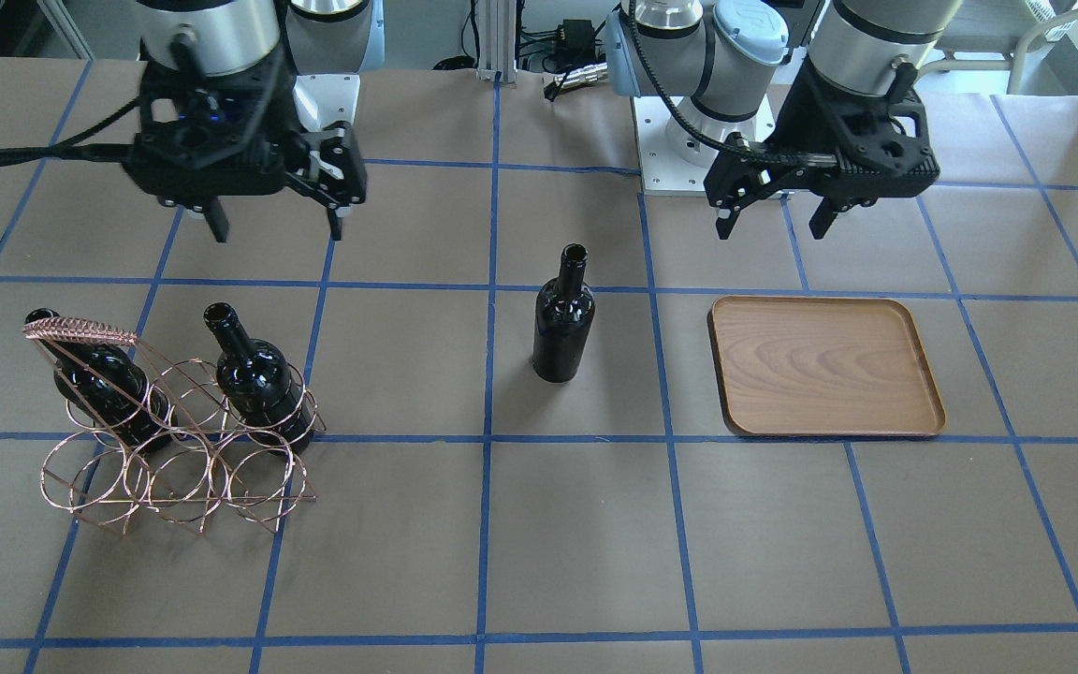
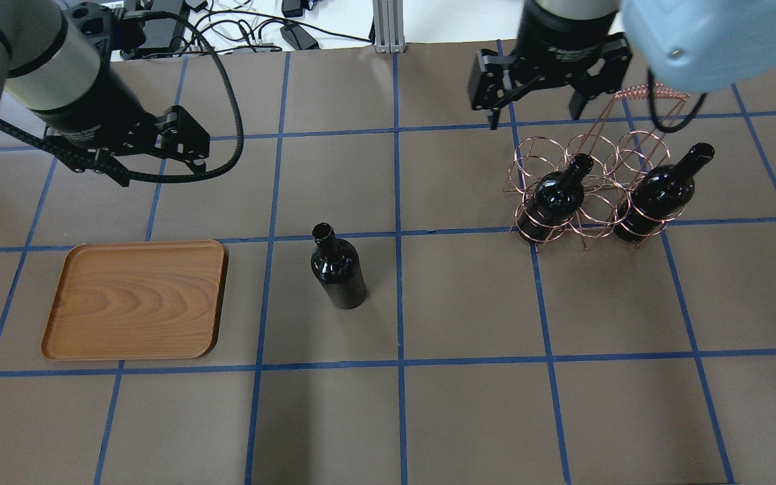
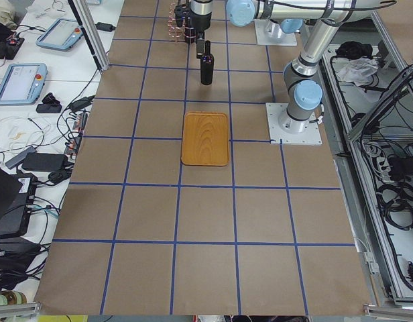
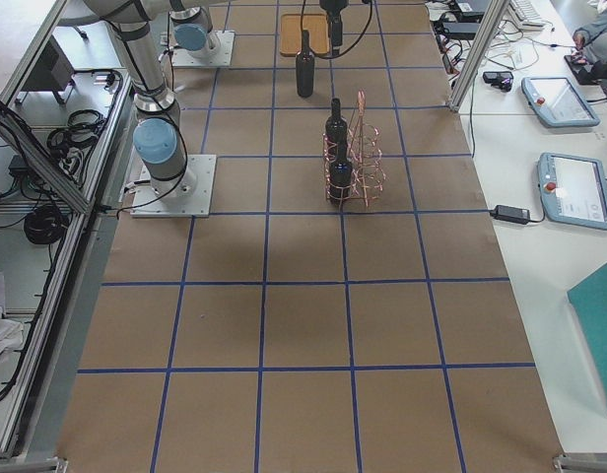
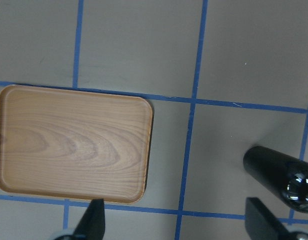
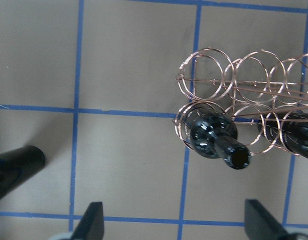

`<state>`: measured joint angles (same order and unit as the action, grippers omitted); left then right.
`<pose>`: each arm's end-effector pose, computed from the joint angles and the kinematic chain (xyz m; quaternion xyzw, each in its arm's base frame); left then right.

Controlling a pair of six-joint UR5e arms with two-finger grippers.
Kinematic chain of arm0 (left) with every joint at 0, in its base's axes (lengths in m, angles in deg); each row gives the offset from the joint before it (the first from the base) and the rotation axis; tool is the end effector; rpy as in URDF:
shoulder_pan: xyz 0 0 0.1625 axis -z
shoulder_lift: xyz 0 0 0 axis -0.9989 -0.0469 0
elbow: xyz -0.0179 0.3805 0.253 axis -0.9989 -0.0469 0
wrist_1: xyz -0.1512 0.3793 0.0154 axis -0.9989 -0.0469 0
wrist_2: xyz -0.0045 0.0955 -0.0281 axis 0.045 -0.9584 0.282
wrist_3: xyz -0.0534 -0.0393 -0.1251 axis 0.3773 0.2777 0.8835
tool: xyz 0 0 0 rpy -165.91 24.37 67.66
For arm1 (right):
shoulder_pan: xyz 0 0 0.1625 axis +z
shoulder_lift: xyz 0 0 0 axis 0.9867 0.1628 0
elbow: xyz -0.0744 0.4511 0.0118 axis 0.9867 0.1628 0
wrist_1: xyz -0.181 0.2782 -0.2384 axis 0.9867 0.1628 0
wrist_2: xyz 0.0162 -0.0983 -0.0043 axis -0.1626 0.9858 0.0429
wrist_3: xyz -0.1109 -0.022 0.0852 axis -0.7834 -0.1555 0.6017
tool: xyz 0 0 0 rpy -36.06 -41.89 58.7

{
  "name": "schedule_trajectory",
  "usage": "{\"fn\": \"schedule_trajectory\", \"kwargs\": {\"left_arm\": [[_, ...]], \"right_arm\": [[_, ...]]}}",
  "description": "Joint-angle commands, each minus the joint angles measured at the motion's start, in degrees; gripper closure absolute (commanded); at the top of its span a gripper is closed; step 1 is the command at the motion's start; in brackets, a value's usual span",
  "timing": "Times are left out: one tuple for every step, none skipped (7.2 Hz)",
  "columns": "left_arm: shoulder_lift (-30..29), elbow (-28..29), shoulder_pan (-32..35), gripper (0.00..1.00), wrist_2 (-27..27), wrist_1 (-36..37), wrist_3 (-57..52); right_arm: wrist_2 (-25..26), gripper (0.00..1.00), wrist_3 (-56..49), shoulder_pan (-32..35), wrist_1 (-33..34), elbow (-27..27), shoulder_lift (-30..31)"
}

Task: Take wine from basket and place on tray
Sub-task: 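Move the left gripper over the standing bottle while the right gripper rises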

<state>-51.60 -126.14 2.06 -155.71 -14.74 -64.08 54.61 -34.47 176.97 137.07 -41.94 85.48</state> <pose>-0.1316 -0.4585 0.4836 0.0154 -0.9992 0.0340 0.0119 0.1854 -0.4986 0.5198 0.0385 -0.9988 0.0278 0.0124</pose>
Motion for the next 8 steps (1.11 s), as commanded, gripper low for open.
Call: {"fn": "schedule_trajectory", "kwargs": {"left_arm": [[-0.5,-0.43,8.67,0.0,0.15,0.64,6.51],[-1.11,-0.44,12.02,0.0,0.15,0.65,6.9],[-2.16,-0.52,14.4,0.0,0.15,0.73,6.99],[-2.86,-0.52,16.51,0.0,0.07,0.82,6.82],[-4.0,-0.96,17.32,0.0,0.07,0.82,6.9],[-5.32,-1.83,17.85,0.0,0.15,1.26,6.82],[-7.07,-2.97,18.29,0.0,0.15,3.18,6.73],[-8.74,-4.2,18.38,0.0,0.24,5.63,6.64]], "right_arm": [[-0.15,0.0,-2.68,-2.91,-2.46,-0.74,2.85],[-1.19,0.0,-2.68,-2.82,-2.12,-1.96,3.48],[-2.51,0.0,-3.37,-2.91,-1.94,-2.41,3.66],[-2.26,0.0,-3.03,-2.91,-2.03,-2.68,3.66],[-2.43,0.0,-2.86,-2.99,-2.03,-3.55,3.75],[-2.08,0.0,-3.29,-2.99,-2.11,-4.51,3.66],[-2.08,0.0,-3.29,-3.08,-2.03,-4.79,3.75],[-2.26,0.09,-2.34,-3.0,-1.94,-4.79,3.92]]}}
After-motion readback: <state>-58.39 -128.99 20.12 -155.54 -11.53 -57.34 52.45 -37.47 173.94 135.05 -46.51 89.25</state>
